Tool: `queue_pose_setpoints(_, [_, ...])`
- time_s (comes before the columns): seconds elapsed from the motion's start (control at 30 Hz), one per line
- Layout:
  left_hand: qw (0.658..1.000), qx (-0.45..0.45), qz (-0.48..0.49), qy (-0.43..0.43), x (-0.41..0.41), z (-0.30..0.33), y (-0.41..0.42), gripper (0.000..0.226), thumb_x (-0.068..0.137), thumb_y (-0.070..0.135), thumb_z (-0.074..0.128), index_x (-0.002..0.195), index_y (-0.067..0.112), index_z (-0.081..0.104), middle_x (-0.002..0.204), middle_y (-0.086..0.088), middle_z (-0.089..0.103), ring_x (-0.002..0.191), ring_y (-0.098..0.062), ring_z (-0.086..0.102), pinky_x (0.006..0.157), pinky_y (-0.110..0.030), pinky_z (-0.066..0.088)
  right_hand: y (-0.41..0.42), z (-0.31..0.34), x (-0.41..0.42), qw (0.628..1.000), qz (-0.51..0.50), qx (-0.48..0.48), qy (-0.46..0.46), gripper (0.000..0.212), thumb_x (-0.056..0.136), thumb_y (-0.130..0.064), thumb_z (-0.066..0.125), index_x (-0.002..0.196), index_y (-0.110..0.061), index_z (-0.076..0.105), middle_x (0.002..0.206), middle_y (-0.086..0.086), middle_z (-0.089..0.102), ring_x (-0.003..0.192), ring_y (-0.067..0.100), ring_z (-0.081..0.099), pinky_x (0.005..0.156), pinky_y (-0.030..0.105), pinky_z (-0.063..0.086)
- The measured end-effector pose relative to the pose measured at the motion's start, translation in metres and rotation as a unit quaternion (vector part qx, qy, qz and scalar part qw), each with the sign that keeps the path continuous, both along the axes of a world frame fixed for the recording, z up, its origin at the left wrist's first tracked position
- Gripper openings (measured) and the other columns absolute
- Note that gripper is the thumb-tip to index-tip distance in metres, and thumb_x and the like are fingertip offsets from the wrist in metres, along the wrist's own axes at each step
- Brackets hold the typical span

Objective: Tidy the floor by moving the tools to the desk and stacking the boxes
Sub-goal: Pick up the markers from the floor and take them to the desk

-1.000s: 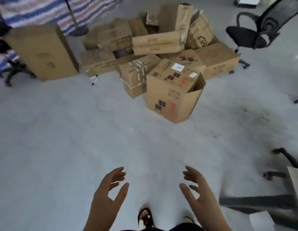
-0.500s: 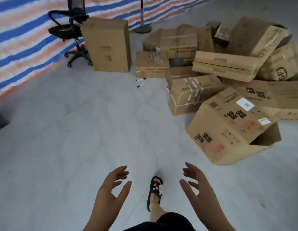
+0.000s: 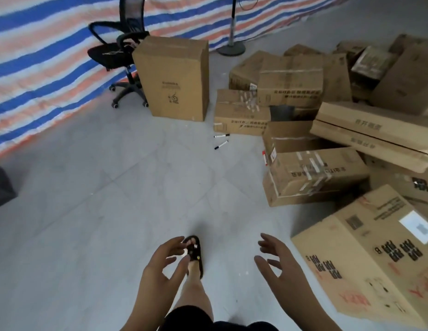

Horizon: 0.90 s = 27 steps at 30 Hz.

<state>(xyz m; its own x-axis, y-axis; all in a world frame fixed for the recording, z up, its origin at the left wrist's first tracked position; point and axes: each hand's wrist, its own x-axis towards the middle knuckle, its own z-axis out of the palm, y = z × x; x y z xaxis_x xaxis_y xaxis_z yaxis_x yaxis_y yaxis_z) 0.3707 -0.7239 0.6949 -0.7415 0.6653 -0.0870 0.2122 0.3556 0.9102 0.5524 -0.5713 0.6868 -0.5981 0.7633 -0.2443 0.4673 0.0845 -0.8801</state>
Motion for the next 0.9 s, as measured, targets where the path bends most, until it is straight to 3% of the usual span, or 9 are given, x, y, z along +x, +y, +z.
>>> queue_pose_setpoints(0.07, [1.0,-0.007,-0.015,-0.002,-0.04,-0.006,0.042,0.059,0.083,0.005,0.066,0.099,0.06,0.053,0.097,0.028,0.063,0.091,0.006,0.061,0.078,-0.003,0.044,0.037,-0.01,-0.039,1.0,-0.012,0.003,-0.006,0.038,0.089,-0.028,0.059,0.114,-0.05,0.039,0.117,-0.023,0.051,0.109,-0.016,0.045,0.081,0.006,0.041])
queue_pose_setpoints(0.23, [0.998,-0.007,-0.061,0.006,-0.156,0.001,0.147,0.041,0.084,0.004,0.064,0.104,0.039,0.06,0.099,0.027,0.062,0.094,0.004,0.061,0.081,-0.008,0.046,0.134,-0.011,-0.145,0.998,-0.064,0.006,0.009,0.036,0.091,-0.026,0.057,0.116,-0.045,0.04,0.118,-0.021,0.053,0.109,-0.014,0.048,0.082,0.008,0.042])
queue_pose_setpoints(0.33, [0.995,-0.017,-0.1,0.006,-0.212,0.012,0.204,0.042,0.084,0.006,0.065,0.104,0.043,0.06,0.101,0.028,0.062,0.096,0.005,0.06,0.082,-0.006,0.043,0.185,-0.003,-0.193,0.995,-0.098,0.004,0.011,0.035,0.091,-0.023,0.056,0.114,-0.045,0.042,0.116,-0.019,0.054,0.108,-0.011,0.05,0.083,0.009,0.042])
queue_pose_setpoints(0.47, [0.988,-0.04,-0.148,0.007,-0.261,0.013,0.276,0.053,0.084,0.008,0.065,0.106,0.054,0.051,0.101,0.028,0.062,0.096,0.006,0.06,0.082,-0.005,0.043,0.247,-0.006,-0.221,0.987,-0.159,-0.019,-0.008,0.032,0.091,-0.022,0.056,0.118,-0.035,0.045,0.116,-0.01,0.057,0.106,-0.001,0.054,0.089,0.022,0.043])
queue_pose_setpoints(0.57, [0.984,-0.06,-0.168,-0.005,-0.294,0.002,0.335,0.044,0.084,0.008,0.066,0.103,0.046,0.06,0.101,0.028,0.062,0.096,0.005,0.06,0.082,-0.006,0.044,0.299,-0.013,-0.241,0.98,-0.195,-0.033,-0.016,0.031,0.092,-0.022,0.054,0.118,-0.034,0.043,0.113,-0.01,0.056,0.106,0.003,0.054,0.085,0.02,0.042])
queue_pose_setpoints(0.67, [0.98,-0.079,-0.185,-0.003,-0.323,-0.015,0.407,0.039,0.084,0.009,0.065,0.106,0.039,0.056,0.102,0.03,0.06,0.097,0.004,0.059,0.082,-0.007,0.044,0.366,-0.027,-0.26,0.976,-0.211,-0.043,-0.02,0.029,0.093,-0.021,0.053,0.119,-0.031,0.044,0.112,-0.011,0.054,0.103,0.002,0.053,0.082,0.016,0.039])
queue_pose_setpoints(0.83, [0.979,-0.082,-0.185,0.007,-0.362,-0.035,0.548,0.037,0.086,0.01,0.064,0.106,0.039,0.054,0.104,0.029,0.058,0.096,0.004,0.059,0.082,-0.013,0.047,0.513,-0.047,-0.29,0.974,-0.218,-0.048,-0.031,0.033,0.093,-0.023,0.053,0.126,-0.022,0.047,0.119,-0.002,0.055,0.107,0.011,0.054,0.088,0.026,0.044])
queue_pose_setpoints(0.9, [0.98,-0.087,-0.179,0.003,-0.377,-0.037,0.599,0.036,0.086,0.009,0.063,0.104,0.04,0.055,0.099,0.023,0.063,0.094,0.003,0.06,0.082,-0.015,0.049,0.567,-0.046,-0.305,0.976,-0.21,-0.049,-0.034,0.03,0.094,-0.023,0.053,0.123,-0.028,0.047,0.121,-0.002,0.055,0.106,0.01,0.054,0.088,0.029,0.045])
